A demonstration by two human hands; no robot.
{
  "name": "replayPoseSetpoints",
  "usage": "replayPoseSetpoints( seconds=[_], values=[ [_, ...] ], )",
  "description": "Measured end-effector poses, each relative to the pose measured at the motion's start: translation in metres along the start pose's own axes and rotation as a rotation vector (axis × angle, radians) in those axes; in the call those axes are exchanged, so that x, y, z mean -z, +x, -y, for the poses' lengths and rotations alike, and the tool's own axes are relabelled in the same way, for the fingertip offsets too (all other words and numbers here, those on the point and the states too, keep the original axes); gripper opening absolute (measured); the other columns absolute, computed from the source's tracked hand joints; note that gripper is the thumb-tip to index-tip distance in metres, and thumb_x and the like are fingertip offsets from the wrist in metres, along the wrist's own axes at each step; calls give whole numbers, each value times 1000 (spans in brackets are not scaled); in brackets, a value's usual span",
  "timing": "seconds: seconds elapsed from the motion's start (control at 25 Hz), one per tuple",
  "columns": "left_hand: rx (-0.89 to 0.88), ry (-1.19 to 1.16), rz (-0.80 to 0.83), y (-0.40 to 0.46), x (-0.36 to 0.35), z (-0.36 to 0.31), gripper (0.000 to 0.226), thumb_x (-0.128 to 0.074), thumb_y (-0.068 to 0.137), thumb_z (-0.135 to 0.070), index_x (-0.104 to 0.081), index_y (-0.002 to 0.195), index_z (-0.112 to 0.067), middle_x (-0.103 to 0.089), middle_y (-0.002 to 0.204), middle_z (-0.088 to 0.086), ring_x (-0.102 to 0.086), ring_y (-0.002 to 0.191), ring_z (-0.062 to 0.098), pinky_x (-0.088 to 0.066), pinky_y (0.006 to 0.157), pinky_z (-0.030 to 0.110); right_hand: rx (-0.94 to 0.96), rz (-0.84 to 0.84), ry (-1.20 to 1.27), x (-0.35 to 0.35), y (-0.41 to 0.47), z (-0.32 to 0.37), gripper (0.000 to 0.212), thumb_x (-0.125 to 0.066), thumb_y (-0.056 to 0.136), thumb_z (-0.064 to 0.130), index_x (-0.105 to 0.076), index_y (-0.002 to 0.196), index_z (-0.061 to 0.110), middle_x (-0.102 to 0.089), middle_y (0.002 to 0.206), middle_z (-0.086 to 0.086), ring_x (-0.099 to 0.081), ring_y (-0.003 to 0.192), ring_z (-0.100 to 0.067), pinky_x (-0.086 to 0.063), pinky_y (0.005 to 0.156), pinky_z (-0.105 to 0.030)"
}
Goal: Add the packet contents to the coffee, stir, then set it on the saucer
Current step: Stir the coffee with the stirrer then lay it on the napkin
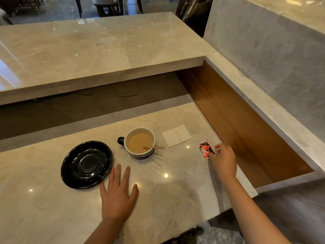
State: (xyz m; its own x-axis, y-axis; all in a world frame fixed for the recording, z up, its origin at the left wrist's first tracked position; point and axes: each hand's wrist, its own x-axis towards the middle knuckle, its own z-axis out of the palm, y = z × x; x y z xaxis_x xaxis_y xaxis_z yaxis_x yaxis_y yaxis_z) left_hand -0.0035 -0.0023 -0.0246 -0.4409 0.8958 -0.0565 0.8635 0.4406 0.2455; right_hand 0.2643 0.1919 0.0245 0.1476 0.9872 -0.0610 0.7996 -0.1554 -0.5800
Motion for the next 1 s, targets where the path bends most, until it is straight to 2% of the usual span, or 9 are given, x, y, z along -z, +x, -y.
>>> replayPoseSetpoints(
  seconds=[0.08,0.24,0.44,0.52,0.6,0.64,0.72,0.84,1.0],
  values=[
    [1,1,1,0,0,0,69,-15,85,-60,-15,146,-29,-3,155,1,6,139,16,-4,109,55,71,-12,-90,-1,-2,0,34,-68,81,20,-60,113,12,-57,120,-13,-59,91,-28,-51,65,-36],
    [4,8,13,0,2,-2,69,-15,85,-61,-13,146,-29,0,155,1,8,139,17,-1,110,53,329,-19,-307,-7,-3,-7,30,-62,85,19,-63,113,8,-65,116,-12,-55,101,-31,-49,71,-39],
    [-2,-5,8,-1,5,-3,70,-12,84,-61,-10,146,-30,1,155,1,9,139,17,3,109,52,374,27,-349,-10,-8,-11,31,-62,85,14,-60,114,5,-65,117,-16,-56,101,-34,-48,76,-43],
    [-10,-16,5,-1,5,-2,70,-11,84,-61,-11,146,-29,1,155,1,9,139,17,3,109,52,390,-45,-279,-8,-15,-3,29,-60,86,16,-61,113,7,-65,118,-14,-56,104,-33,-47,83,-43],
    [-16,-27,2,-1,4,-1,69,-12,84,-60,-12,146,-29,0,155,2,9,139,17,2,109,53,426,-107,-71,-7,-31,19,27,-58,87,16,-61,113,9,-63,118,-13,-54,107,-30,-44,86,-38],
    [-20,-30,0,-1,4,-1,69,-14,85,-59,-13,146,-29,-1,155,2,7,139,18,1,109,53,451,-82,41,-8,-41,36,27,-58,88,16,-60,114,11,-62,117,-11,-53,108,-28,-42,86,-35],
    [-23,-40,-12,-1,3,-1,68,-18,86,-58,-17,146,-27,-7,155,4,3,140,19,-3,109,55,465,78,194,-14,-61,73,31,-58,88,25,-57,118,16,-61,111,-3,-52,104,-20,-41,84,-30],
    [-19,-53,-24,-1,1,-1,65,-24,86,-55,-20,145,-27,-11,155,5,-1,140,19,-7,108,57,298,289,295,-26,-78,115,38,-62,82,41,-57,116,25,-63,96,6,-58,86,-11,-49,73,-31],
    [-18,-62,-22,-1,-1,0,64,-26,87,-54,-14,146,-30,-7,155,3,4,140,17,-4,109,56,192,265,372,-33,-79,128,14,-69,78,27,-65,89,19,-65,81,4,-61,75,-13,-53,68,-34]
  ],
)
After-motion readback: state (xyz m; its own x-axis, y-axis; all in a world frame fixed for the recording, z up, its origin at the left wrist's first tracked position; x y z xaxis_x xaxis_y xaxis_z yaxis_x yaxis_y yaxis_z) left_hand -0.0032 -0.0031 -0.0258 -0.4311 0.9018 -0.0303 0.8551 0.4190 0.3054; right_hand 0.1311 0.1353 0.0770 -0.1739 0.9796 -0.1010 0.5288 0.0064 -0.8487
